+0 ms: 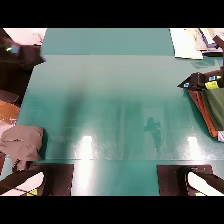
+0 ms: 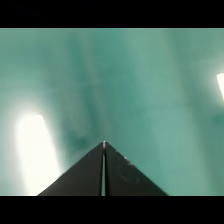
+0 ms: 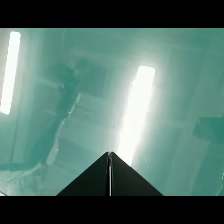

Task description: Fold the shirts.

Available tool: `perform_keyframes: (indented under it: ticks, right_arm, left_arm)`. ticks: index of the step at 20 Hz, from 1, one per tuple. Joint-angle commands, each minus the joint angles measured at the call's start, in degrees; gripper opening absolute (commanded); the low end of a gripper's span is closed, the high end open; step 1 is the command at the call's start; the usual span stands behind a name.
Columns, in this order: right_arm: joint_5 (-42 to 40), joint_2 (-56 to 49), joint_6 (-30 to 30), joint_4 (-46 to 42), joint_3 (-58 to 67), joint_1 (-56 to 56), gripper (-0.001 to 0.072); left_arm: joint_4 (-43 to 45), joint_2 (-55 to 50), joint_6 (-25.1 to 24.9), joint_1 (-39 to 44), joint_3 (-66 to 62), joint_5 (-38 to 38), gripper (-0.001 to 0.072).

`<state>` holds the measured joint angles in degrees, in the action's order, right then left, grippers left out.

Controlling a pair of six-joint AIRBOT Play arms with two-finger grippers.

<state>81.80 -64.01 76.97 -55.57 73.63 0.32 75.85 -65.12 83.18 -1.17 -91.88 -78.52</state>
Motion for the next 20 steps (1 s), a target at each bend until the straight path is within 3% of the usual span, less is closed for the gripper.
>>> perform_keyframes:
  ticks: [1, 5, 6, 7, 8, 13, 18, 19, 20]
  right_arm:
    - [1.0, 0.0, 0.0, 0.0, 0.0, 0.0, 0.0021]
    - [1.7, 0.0, 0.0, 0.0, 0.0, 0.0, 0.0021]
    - [1.8, 0.0, 0.0, 0.0, 0.0, 0.0, 0.0021]
    - [1.8, 0.0, -0.1, 0.0, 0.0, 0.0, 0.0021]
    - [1.9, 0.0, -0.1, 0.0, 0.0, 0.0, 0.0021]
    - [2.4, 0.0, -0.1, 0.0, 0.0, 0.0, 0.0021]
    - [2.4, 0.0, -0.1, 0.0, 0.0, 0.0, 0.0021]
    - [2.4, 0.0, -0.1, 0.0, 0.0, 0.0, 0.0021]
    - [2.4, 0.0, -0.1, 0.0, 0.0, 0.0, 0.0021]
  left_arm:
    - [9.8, 9.8, 1.5, -7.0, 8.1, -4.4, 0.0024]
    - [14.4, 20.8, 2.1, -15.2, 26.2, -5.7, 0.0027]
    - [14.4, 21.7, 2.3, -16.5, 29.9, -6.0, 0.0135]
    - [14.4, 21.8, 3.4, -17.5, 33.7, -5.9, 0.0482]
    - [14.7, 21.8, 5.2, -18.3, 37.1, -5.2, 0.0666]
    - [17.5, 21.8, 10.8, -19.7, 52.6, 0.2, 0.0670]
    - [18.3, 21.8, 15.8, -19.7, 59.5, 6.2, 0.0668]
    - [18.3, 21.9, 16.3, -19.7, 59.3, 7.1, 0.0642]
    - [18.2, 21.9, 17.4, -19.7, 58.9, 7.2, 0.0445]
